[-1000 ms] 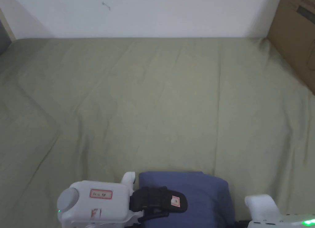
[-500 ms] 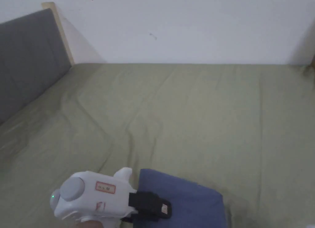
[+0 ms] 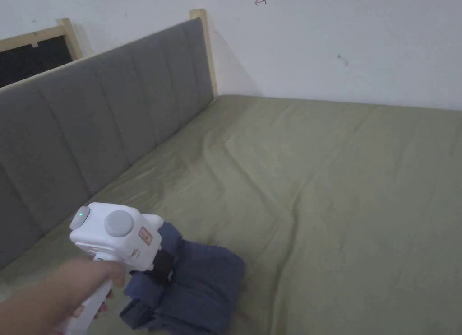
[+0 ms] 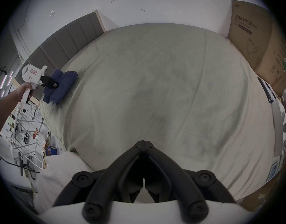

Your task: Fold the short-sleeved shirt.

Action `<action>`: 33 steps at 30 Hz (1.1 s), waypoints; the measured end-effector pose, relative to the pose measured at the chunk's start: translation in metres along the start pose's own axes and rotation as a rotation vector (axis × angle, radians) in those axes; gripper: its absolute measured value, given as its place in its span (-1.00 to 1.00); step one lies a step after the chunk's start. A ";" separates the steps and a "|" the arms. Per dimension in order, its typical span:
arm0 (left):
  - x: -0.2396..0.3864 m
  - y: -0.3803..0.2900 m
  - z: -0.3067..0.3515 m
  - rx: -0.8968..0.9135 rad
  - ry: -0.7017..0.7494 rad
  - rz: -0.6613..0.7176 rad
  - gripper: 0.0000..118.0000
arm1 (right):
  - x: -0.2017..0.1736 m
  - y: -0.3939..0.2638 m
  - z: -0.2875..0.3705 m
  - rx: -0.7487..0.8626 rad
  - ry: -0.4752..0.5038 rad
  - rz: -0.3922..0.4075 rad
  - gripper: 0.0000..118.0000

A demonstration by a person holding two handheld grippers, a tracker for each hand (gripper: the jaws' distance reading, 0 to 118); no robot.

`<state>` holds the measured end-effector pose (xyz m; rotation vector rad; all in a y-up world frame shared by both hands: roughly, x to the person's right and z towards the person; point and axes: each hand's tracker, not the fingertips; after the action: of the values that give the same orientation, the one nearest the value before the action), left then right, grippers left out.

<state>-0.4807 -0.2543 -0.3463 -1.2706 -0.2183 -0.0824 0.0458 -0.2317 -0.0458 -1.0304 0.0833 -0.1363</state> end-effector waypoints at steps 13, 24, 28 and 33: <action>-0.010 0.017 0.017 0.122 0.647 -0.152 0.93 | -0.004 0.000 0.005 0.019 0.000 0.016 -1.00; 0.103 -0.040 0.076 0.248 0.076 -0.054 -1.00 | 0.016 -0.002 0.057 0.164 -0.065 0.000 -1.00; 0.203 -0.087 0.111 0.409 -0.222 -0.082 -1.00 | 0.020 -0.005 0.088 0.224 -0.051 -0.017 -1.00; 0.298 -0.144 0.174 0.855 -0.232 -0.134 -1.00 | 0.033 -0.010 0.138 0.296 -0.035 -0.099 -1.00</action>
<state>-0.2363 -0.1135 -0.1011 -0.4093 -0.4791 0.0451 0.0959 -0.1242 0.0335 -0.7407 -0.0201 -0.2139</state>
